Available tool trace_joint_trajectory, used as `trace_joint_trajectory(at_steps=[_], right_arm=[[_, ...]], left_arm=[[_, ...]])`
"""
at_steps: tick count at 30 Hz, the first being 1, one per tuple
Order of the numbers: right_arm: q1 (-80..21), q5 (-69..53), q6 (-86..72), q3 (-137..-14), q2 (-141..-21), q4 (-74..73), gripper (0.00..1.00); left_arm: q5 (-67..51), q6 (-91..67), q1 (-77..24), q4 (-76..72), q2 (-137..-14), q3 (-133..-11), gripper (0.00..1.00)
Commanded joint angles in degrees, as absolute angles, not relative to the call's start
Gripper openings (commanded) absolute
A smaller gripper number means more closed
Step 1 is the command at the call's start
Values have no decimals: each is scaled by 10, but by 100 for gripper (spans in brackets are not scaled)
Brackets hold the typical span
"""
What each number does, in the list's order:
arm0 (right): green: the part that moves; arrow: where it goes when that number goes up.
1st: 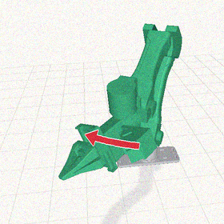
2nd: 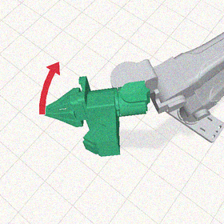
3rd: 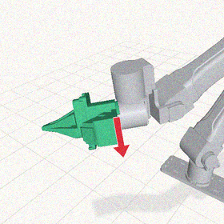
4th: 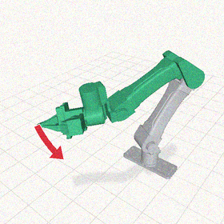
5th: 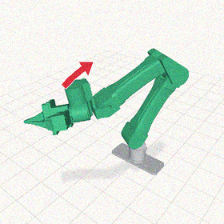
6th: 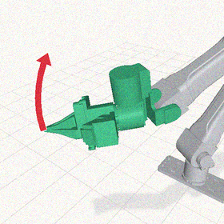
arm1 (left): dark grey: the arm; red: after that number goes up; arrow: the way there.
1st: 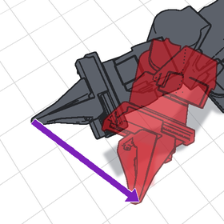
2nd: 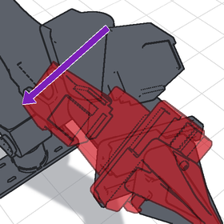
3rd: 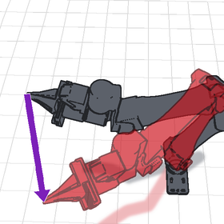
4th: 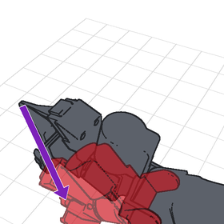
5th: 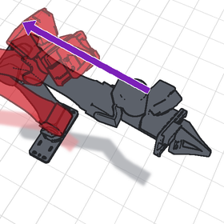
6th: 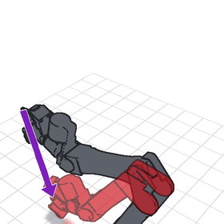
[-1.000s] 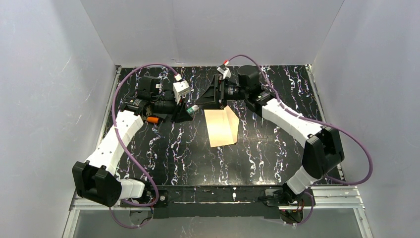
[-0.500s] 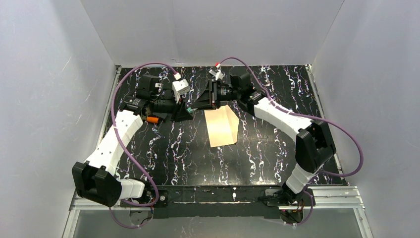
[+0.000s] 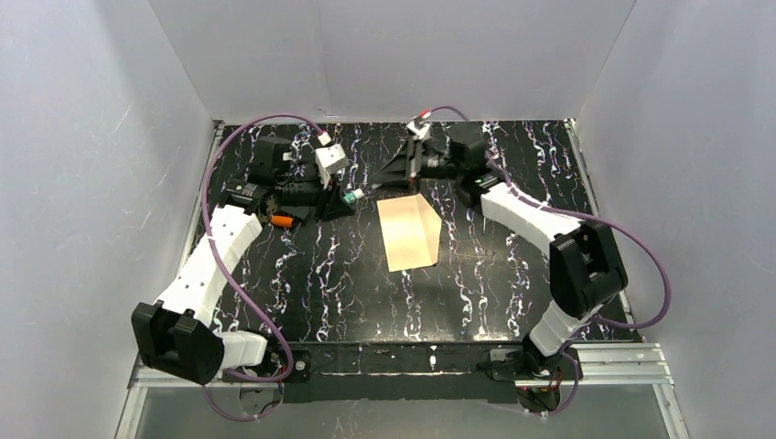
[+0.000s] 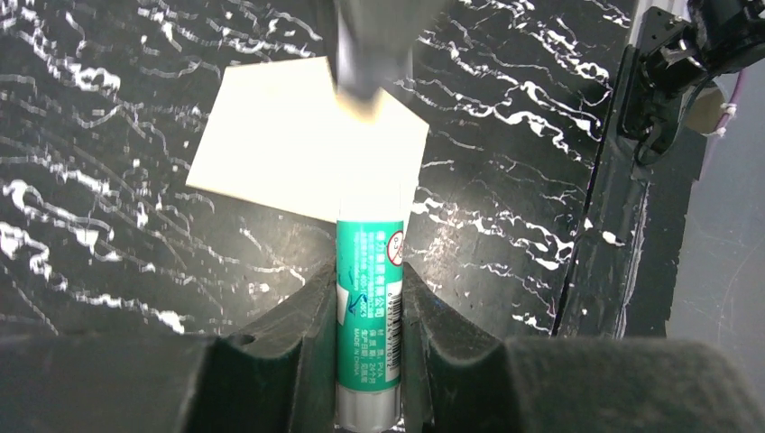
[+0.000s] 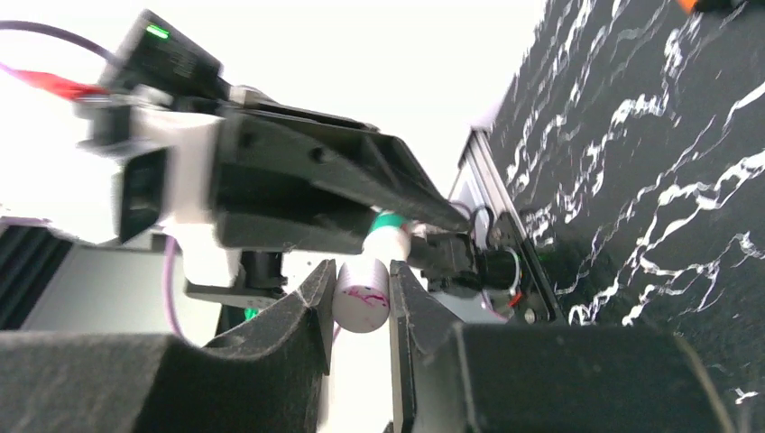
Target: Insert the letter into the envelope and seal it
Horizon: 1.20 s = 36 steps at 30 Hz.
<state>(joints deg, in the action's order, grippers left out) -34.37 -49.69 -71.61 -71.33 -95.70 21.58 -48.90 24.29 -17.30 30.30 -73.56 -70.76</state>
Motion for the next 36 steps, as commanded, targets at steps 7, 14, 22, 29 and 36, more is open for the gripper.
trace_joint_trajectory(at_steps=[7,14,22,29,36], right_arm=[[-231,-525,-756,-735,-899,231,1],[-223,-90,-228,-875,-941,-456,1],[-223,119,-232,-684,-894,-430,1],[-229,163,-245,-562,-871,-336,7],[-229,162,-268,-485,-857,-247,13]], left_arm=[[-476,253,-143,347,-732,-705,0],[-494,225,-143,333,-732,-723,0],[-514,193,-143,295,-708,-703,0],[-518,182,-143,281,-702,-691,0],[-513,178,-143,270,-699,-680,0]])
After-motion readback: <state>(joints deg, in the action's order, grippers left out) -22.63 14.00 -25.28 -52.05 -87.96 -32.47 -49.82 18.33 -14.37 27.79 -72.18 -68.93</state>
